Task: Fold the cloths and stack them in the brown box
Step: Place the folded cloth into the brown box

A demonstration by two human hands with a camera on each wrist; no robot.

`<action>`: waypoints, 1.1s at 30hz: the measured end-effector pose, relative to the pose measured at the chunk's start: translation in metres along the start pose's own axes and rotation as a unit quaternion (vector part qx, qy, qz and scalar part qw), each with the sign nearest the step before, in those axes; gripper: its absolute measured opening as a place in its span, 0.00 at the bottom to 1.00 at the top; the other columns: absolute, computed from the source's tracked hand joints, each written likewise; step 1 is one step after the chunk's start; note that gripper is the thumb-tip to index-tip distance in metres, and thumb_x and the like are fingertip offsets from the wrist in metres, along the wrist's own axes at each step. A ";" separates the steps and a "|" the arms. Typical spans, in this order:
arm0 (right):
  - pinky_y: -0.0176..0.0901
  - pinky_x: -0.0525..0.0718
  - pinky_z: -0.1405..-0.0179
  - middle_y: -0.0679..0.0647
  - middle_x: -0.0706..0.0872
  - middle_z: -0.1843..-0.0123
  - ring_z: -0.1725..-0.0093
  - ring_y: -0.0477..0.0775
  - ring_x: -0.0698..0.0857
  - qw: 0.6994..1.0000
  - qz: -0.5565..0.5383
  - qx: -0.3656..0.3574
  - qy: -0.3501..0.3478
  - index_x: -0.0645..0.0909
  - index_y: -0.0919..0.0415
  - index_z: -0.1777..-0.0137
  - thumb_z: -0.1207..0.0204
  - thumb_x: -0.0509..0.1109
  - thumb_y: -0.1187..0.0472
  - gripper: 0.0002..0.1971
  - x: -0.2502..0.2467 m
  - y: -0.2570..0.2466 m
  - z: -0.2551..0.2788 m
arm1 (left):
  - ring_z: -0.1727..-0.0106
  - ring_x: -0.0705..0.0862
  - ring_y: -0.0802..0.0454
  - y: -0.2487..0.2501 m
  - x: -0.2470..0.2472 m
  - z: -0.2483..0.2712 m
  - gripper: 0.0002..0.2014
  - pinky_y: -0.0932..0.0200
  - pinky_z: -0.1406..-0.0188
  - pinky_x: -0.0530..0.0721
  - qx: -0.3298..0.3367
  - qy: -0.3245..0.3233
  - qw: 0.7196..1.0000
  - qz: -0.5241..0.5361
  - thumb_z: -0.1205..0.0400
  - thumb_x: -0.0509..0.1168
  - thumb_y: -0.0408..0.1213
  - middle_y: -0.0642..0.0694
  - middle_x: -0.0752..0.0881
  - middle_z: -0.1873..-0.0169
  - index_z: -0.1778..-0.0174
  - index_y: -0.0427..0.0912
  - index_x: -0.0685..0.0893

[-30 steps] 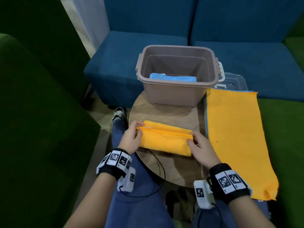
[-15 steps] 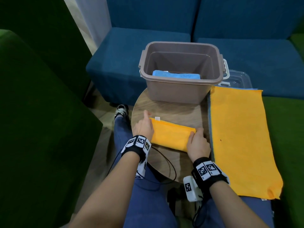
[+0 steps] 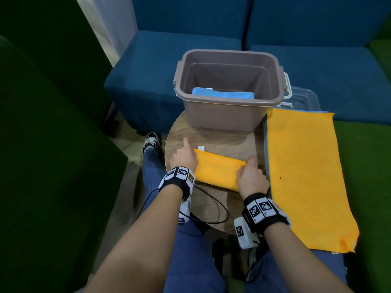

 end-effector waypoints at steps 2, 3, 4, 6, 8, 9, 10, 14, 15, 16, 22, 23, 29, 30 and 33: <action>0.53 0.77 0.57 0.64 0.82 0.40 0.42 0.66 0.81 0.998 0.060 -0.012 0.014 0.66 0.62 0.31 0.16 0.56 0.64 0.14 -0.007 -0.007 0.003 | 0.50 0.84 0.32 -0.001 0.003 -0.003 0.11 0.48 0.62 0.72 0.004 -0.008 1.000 -0.003 0.12 0.52 0.36 0.35 0.86 0.52 0.35 0.39 0.68; 0.55 0.77 0.48 0.63 0.79 0.34 0.36 0.65 0.78 0.994 0.100 -0.037 0.029 0.66 0.62 0.29 0.18 0.58 0.67 0.18 -0.010 -0.016 0.003 | 0.49 0.84 0.32 0.000 0.005 -0.005 0.12 0.48 0.62 0.73 0.009 -0.012 1.000 -0.009 0.12 0.52 0.36 0.34 0.86 0.52 0.34 0.39 0.69; 0.55 0.75 0.39 0.61 0.75 0.29 0.30 0.63 0.74 0.988 0.126 -0.079 0.049 0.65 0.60 0.26 0.19 0.60 0.69 0.22 -0.013 -0.029 0.004 | 0.49 0.84 0.32 0.000 0.007 -0.006 0.13 0.47 0.62 0.73 0.013 -0.014 1.000 -0.016 0.12 0.52 0.36 0.34 0.86 0.51 0.33 0.39 0.69; 0.55 0.67 0.26 0.57 0.66 0.19 0.20 0.61 0.65 0.972 0.103 -0.206 0.045 0.62 0.58 0.20 0.20 0.61 0.69 0.28 -0.005 -0.066 0.011 | 0.49 0.84 0.32 0.000 0.010 -0.009 0.14 0.46 0.60 0.75 0.018 -0.018 1.000 -0.017 0.13 0.52 0.36 0.34 0.86 0.51 0.31 0.40 0.69; 0.58 0.53 0.18 0.51 0.53 0.13 0.14 0.57 0.50 0.945 0.076 -0.317 -0.038 0.52 0.55 0.14 0.14 0.54 0.62 0.29 0.022 -0.096 0.026 | 0.49 0.84 0.31 -0.001 0.012 -0.010 0.14 0.44 0.56 0.77 0.020 -0.019 1.000 -0.006 0.13 0.52 0.36 0.33 0.86 0.51 0.31 0.41 0.69; 0.59 0.46 0.16 0.48 0.47 0.12 0.13 0.55 0.45 0.929 0.090 -0.348 -0.085 0.45 0.54 0.13 0.12 0.48 0.56 0.29 0.040 -0.101 0.033 | 0.48 0.84 0.31 -0.003 0.012 -0.010 0.15 0.44 0.55 0.78 0.019 -0.017 1.000 0.000 0.13 0.52 0.36 0.34 0.86 0.51 0.31 0.41 0.70; 0.60 0.42 0.15 0.45 0.43 0.12 0.13 0.53 0.41 0.918 0.113 -0.363 -0.113 0.41 0.53 0.13 0.12 0.43 0.51 0.29 0.054 -0.100 0.038 | 0.48 0.84 0.31 -0.003 0.012 -0.010 0.15 0.44 0.53 0.78 0.019 -0.015 1.000 0.004 0.13 0.52 0.37 0.34 0.86 0.50 0.30 0.41 0.70; 0.56 0.37 0.17 0.41 0.41 0.13 0.14 0.50 0.39 0.931 0.124 -0.330 -0.099 0.36 0.48 0.14 0.13 0.38 0.45 0.29 0.056 -0.062 0.027 | 0.47 0.83 0.30 -0.003 0.009 -0.007 0.14 0.44 0.56 0.75 0.023 -0.005 1.000 0.013 0.12 0.52 0.37 0.31 0.86 0.50 0.31 0.40 0.70; 0.57 0.36 0.17 0.41 0.41 0.13 0.14 0.49 0.39 0.940 0.118 -0.307 -0.091 0.35 0.47 0.14 0.14 0.36 0.44 0.30 0.051 -0.050 0.023 | 0.48 0.83 0.30 -0.004 0.008 -0.006 0.14 0.45 0.58 0.74 0.020 -0.005 1.000 0.018 0.12 0.52 0.37 0.31 0.86 0.50 0.31 0.39 0.70; 0.58 0.37 0.18 0.40 0.40 0.13 0.14 0.48 0.39 0.949 0.111 -0.283 -0.082 0.35 0.46 0.14 0.15 0.34 0.43 0.30 0.046 -0.038 0.019 | 0.48 0.83 0.30 -0.004 0.006 -0.006 0.14 0.46 0.60 0.73 0.016 -0.004 1.000 0.021 0.12 0.52 0.38 0.31 0.85 0.50 0.32 0.39 0.70; 0.68 0.39 0.18 0.39 0.37 0.14 0.14 0.49 0.37 0.969 0.108 -0.204 -0.091 0.33 0.46 0.15 0.12 0.39 0.45 0.29 0.042 -0.016 0.015 | 0.41 0.82 0.36 0.010 -0.006 0.004 0.13 0.49 0.58 0.73 -0.008 -0.001 0.993 -0.121 0.15 0.56 0.28 0.35 0.82 0.41 0.35 0.37 0.69; 0.68 0.39 0.18 0.39 0.37 0.13 0.14 0.49 0.37 0.970 0.106 -0.201 -0.092 0.33 0.47 0.14 0.12 0.39 0.45 0.29 0.042 -0.017 0.015 | 0.37 0.79 0.38 0.020 -0.012 0.009 0.15 0.50 0.54 0.74 0.009 0.023 0.986 -0.165 0.17 0.57 0.26 0.36 0.78 0.37 0.34 0.37 0.70; 0.68 0.39 0.18 0.39 0.36 0.14 0.14 0.49 0.37 0.968 0.115 -0.201 -0.094 0.34 0.47 0.14 0.12 0.38 0.44 0.29 0.043 -0.018 0.014 | 0.22 0.66 0.43 0.086 0.051 0.053 0.24 0.48 0.25 0.64 0.281 -0.088 0.936 -0.190 0.13 0.53 0.35 0.41 0.62 0.19 0.19 0.40 0.62; 0.68 0.39 0.18 0.39 0.36 0.14 0.14 0.49 0.37 0.968 0.117 -0.201 -0.092 0.34 0.47 0.14 0.12 0.38 0.44 0.29 0.043 -0.018 0.014 | 0.17 0.58 0.46 0.080 0.061 0.055 0.26 0.49 0.20 0.56 0.282 -0.122 0.936 -0.168 0.11 0.51 0.38 0.43 0.56 0.16 0.16 0.41 0.56; 0.68 0.39 0.18 0.39 0.35 0.14 0.14 0.48 0.37 0.965 0.123 -0.211 -0.097 0.33 0.47 0.15 0.12 0.38 0.44 0.29 0.043 -0.018 0.014 | 0.15 0.41 0.52 0.047 0.061 0.048 0.29 0.50 0.18 0.40 0.273 -0.137 0.938 -0.164 0.10 0.44 0.48 0.49 0.42 0.15 0.15 0.45 0.43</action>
Point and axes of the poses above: each hand's wrist, its own z-axis away from the middle knuckle, its own x-axis out of the palm, y = z × x, the point moved 10 cm from there along -z, towards the middle knuckle
